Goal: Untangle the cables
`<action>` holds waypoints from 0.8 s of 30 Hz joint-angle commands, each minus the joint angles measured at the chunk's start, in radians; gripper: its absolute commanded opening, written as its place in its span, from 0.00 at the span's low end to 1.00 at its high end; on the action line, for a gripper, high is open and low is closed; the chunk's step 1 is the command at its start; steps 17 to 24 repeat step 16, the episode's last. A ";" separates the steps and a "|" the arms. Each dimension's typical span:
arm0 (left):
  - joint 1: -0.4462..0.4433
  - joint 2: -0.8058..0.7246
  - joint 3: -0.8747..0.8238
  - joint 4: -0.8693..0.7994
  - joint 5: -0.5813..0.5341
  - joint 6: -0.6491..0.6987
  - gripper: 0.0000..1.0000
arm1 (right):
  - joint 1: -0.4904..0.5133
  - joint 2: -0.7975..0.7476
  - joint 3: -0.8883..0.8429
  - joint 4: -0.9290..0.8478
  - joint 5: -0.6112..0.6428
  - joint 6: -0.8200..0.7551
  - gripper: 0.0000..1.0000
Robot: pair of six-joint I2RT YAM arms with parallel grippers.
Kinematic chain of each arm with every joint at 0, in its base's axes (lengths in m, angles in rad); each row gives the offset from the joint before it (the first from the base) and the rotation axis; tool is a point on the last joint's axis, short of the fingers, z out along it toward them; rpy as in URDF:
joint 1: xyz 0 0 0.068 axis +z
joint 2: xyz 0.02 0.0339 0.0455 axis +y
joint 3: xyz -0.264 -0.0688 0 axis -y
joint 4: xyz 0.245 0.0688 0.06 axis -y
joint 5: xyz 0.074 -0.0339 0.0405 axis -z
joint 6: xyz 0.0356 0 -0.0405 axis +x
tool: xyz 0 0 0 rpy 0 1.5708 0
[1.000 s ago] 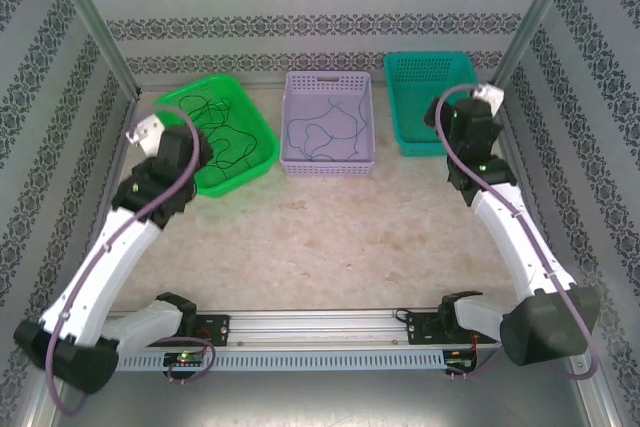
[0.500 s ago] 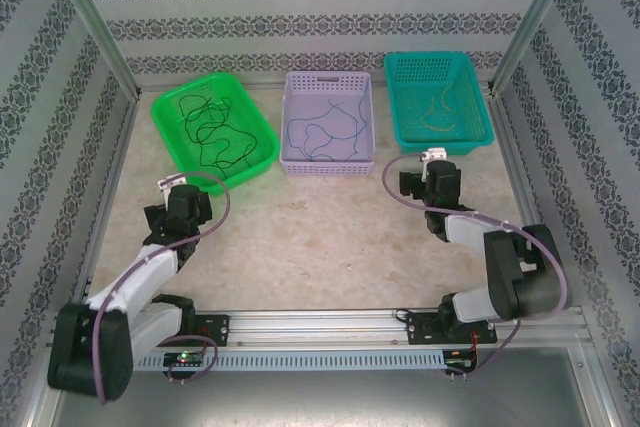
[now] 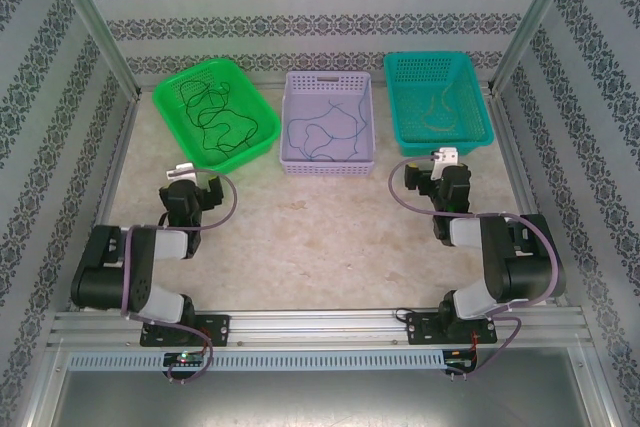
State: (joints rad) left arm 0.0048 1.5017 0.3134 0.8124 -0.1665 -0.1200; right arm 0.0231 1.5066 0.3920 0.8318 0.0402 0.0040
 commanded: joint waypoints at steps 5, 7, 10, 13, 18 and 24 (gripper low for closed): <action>0.004 0.044 0.076 0.039 0.085 0.059 1.00 | 0.009 -0.001 -0.007 0.056 0.019 0.013 0.98; 0.003 0.062 0.067 0.097 0.079 0.065 1.00 | 0.012 -0.004 -0.010 0.058 0.026 0.010 0.98; 0.003 0.056 0.072 0.072 0.079 0.063 1.00 | 0.016 -0.002 -0.012 0.063 0.037 0.006 0.98; -0.002 0.053 0.077 0.052 0.074 0.066 1.00 | 0.003 0.002 -0.002 0.046 0.007 0.015 0.98; -0.006 0.057 0.077 0.057 0.067 0.074 1.00 | 0.005 -0.003 -0.012 0.063 0.023 0.017 0.98; -0.006 0.057 0.077 0.057 0.067 0.074 1.00 | 0.005 -0.003 -0.012 0.063 0.023 0.017 0.98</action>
